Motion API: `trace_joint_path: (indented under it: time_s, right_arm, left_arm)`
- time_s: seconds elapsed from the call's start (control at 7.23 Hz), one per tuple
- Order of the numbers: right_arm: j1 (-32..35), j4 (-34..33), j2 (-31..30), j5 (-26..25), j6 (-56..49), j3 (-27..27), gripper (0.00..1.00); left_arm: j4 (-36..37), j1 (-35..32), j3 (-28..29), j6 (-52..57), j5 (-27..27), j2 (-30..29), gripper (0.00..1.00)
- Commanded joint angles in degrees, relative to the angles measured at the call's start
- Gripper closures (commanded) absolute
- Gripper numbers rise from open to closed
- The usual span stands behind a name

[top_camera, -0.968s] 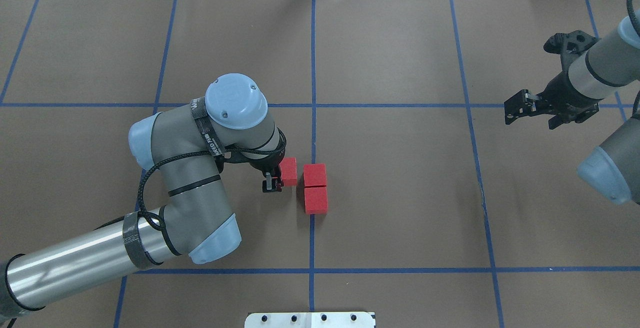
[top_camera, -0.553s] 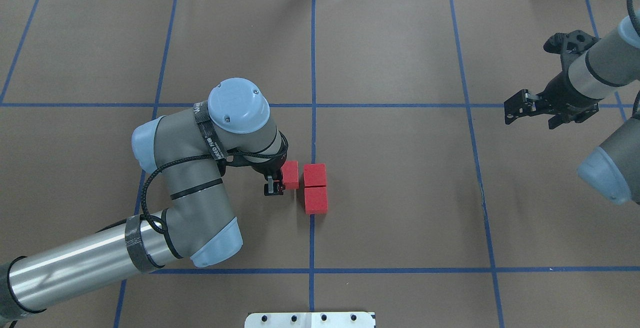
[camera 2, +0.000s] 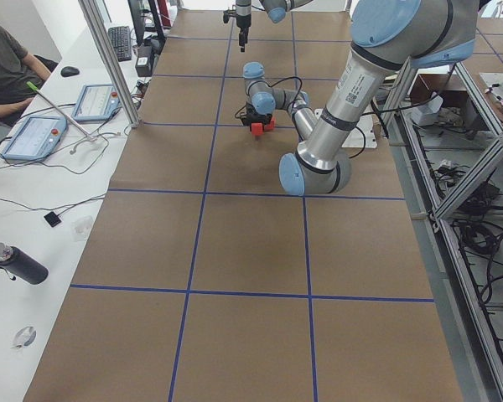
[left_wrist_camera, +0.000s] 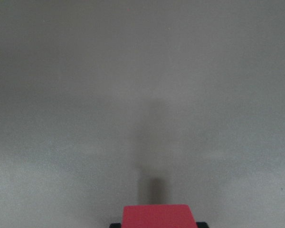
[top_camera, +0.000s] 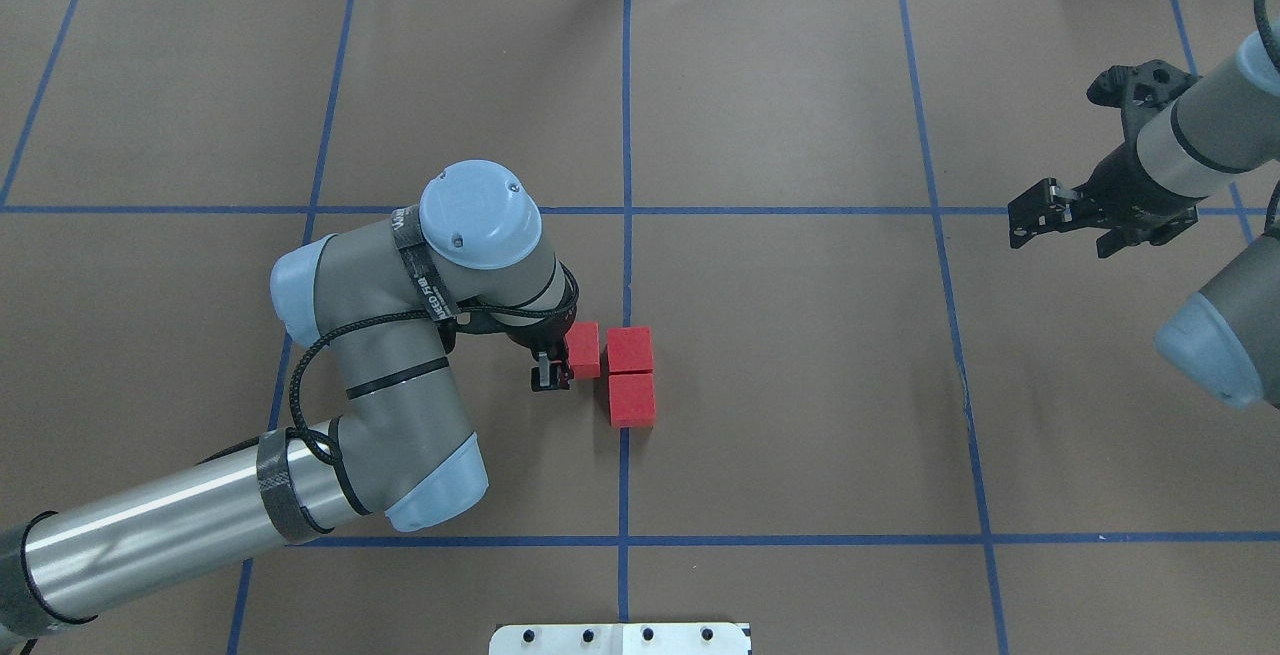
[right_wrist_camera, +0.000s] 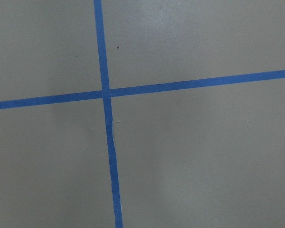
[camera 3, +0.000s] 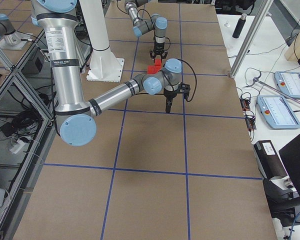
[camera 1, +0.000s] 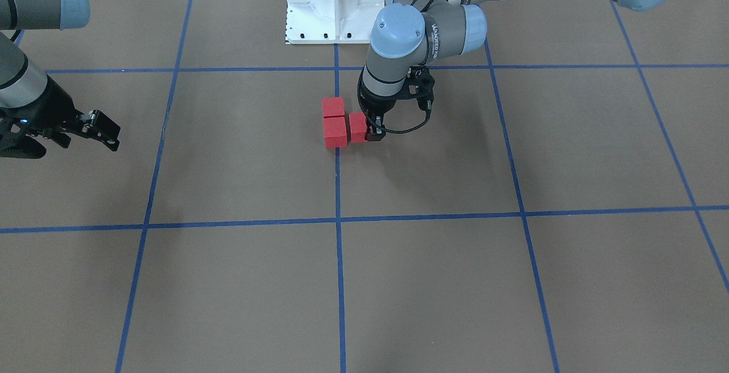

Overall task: Form red blocks into L shape at center
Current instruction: 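Lower the cube next to the farther cube of the column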

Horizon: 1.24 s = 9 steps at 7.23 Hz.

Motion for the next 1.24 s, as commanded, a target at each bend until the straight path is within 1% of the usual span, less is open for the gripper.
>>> trace_joint_path:
  time_s: [0.0, 1.11]
  right_arm:
    - [0.0, 0.0, 0.0, 0.0, 0.0, 0.0, 0.00]
    - [0.0, 0.0, 0.0, 0.0, 0.0, 0.1, 0.00]
  left_arm:
    - [0.0, 0.3, 0.4, 0.0, 0.0, -0.1, 1.00]
    - [0.0, 0.6, 0.7, -0.2, 0.9, -0.6, 1.00]
